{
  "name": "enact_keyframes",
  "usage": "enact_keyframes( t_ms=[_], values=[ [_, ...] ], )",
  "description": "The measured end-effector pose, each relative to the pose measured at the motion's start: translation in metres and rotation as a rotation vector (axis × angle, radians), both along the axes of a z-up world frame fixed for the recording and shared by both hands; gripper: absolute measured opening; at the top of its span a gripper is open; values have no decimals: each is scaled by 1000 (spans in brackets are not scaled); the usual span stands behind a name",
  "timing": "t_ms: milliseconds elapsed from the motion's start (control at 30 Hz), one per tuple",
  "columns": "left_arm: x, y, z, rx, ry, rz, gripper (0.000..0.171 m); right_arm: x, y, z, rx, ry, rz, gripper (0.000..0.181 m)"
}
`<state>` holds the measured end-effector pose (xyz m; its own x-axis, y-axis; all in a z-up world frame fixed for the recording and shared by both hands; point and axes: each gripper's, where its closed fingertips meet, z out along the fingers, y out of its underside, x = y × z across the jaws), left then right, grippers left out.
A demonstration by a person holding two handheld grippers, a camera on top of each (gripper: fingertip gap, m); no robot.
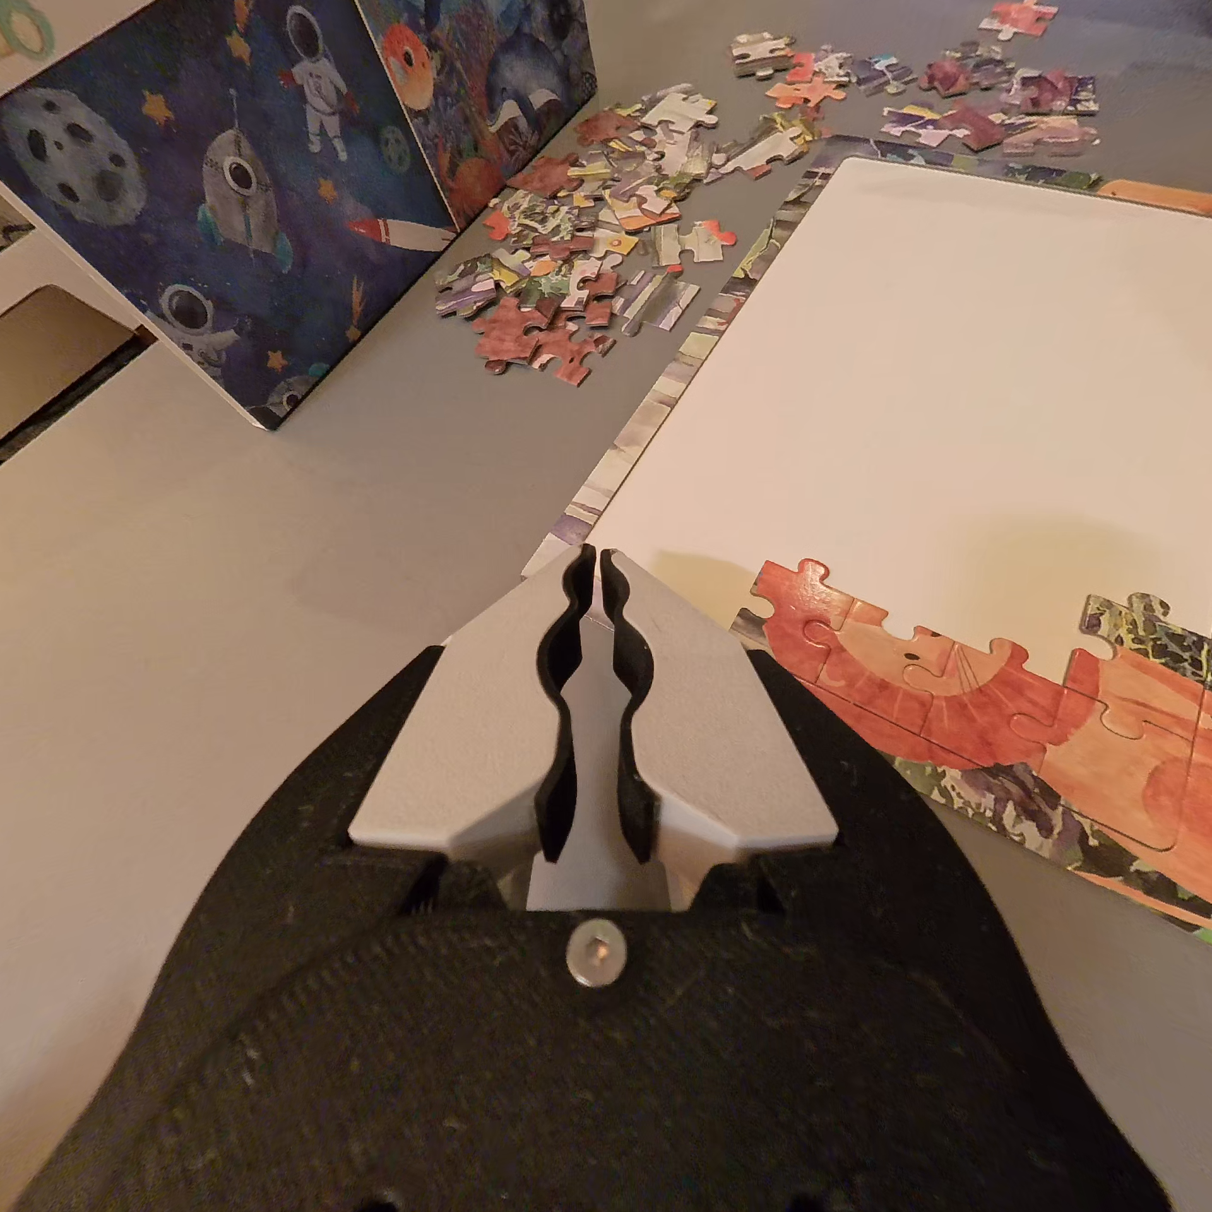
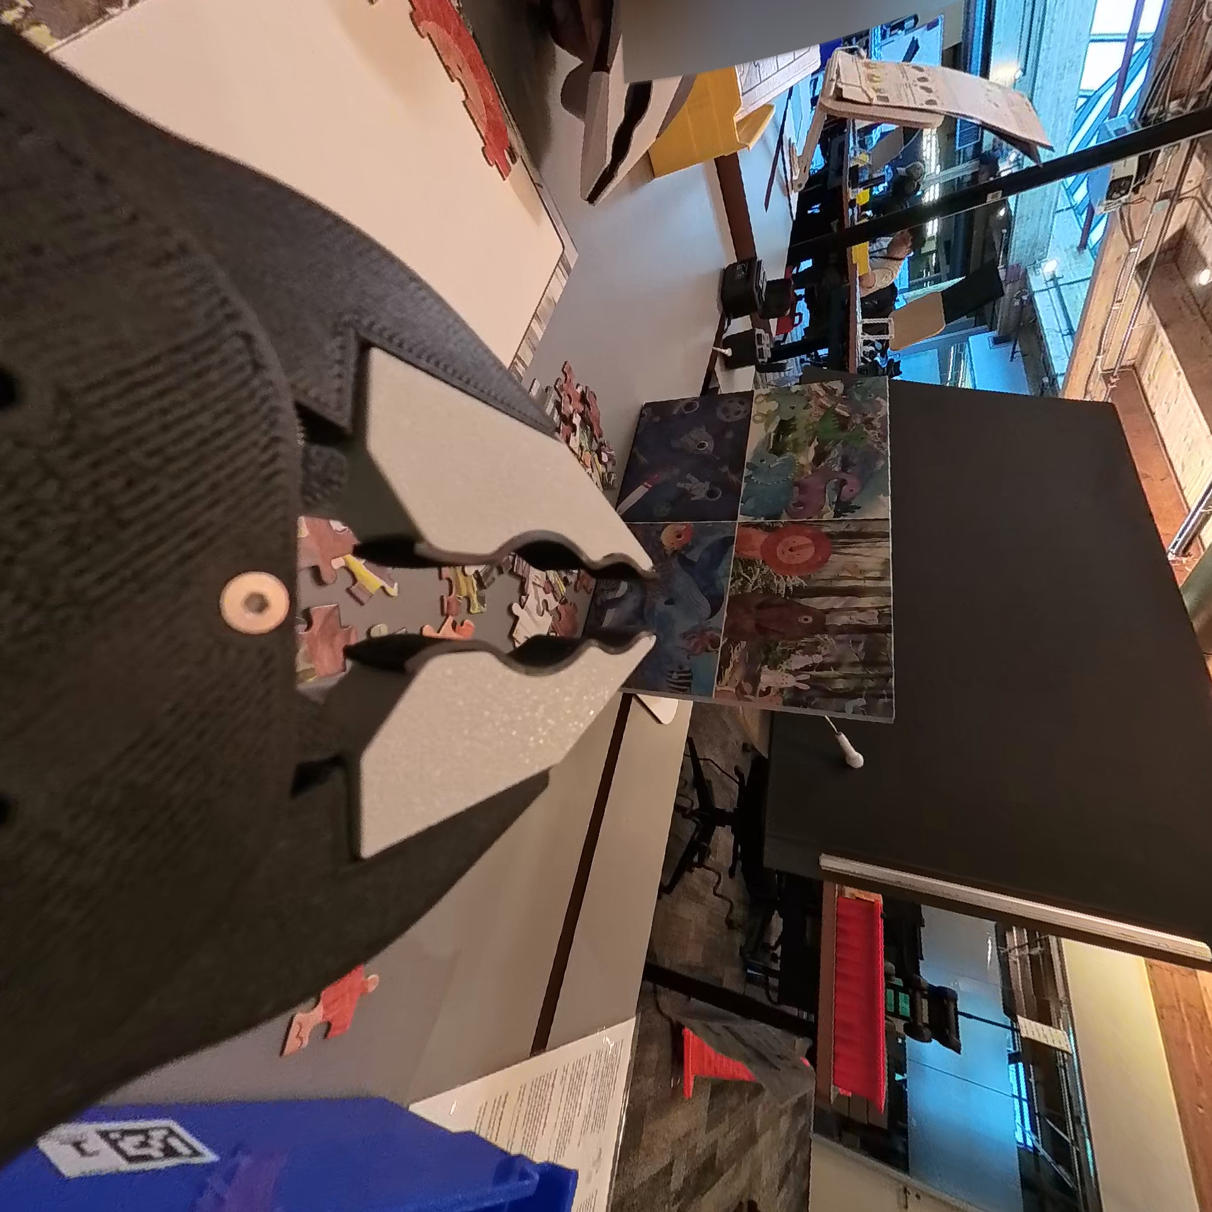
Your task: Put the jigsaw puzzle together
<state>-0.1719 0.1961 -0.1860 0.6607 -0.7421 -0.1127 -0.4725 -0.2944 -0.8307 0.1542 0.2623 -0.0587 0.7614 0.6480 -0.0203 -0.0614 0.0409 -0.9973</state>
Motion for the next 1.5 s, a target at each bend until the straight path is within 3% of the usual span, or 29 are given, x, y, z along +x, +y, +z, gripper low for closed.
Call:
enact_keyframes(
  t_ms=[1000,1200,1367,1500],
  values=[
    [1,0,-1,-3,9,-3,0,-2,3,-8,-26,-15,5,11],
    [0,0,-1,-2,6,-2,0,49,0,17,88,-82,-234,8],
    [1,-1,-2,-6,13,-3,1,64,-8,29,125,36,-235,7],
    [1,0,-2,-7,12,-1,1,59,-6,25,106,25,-217,8]
  ],
)
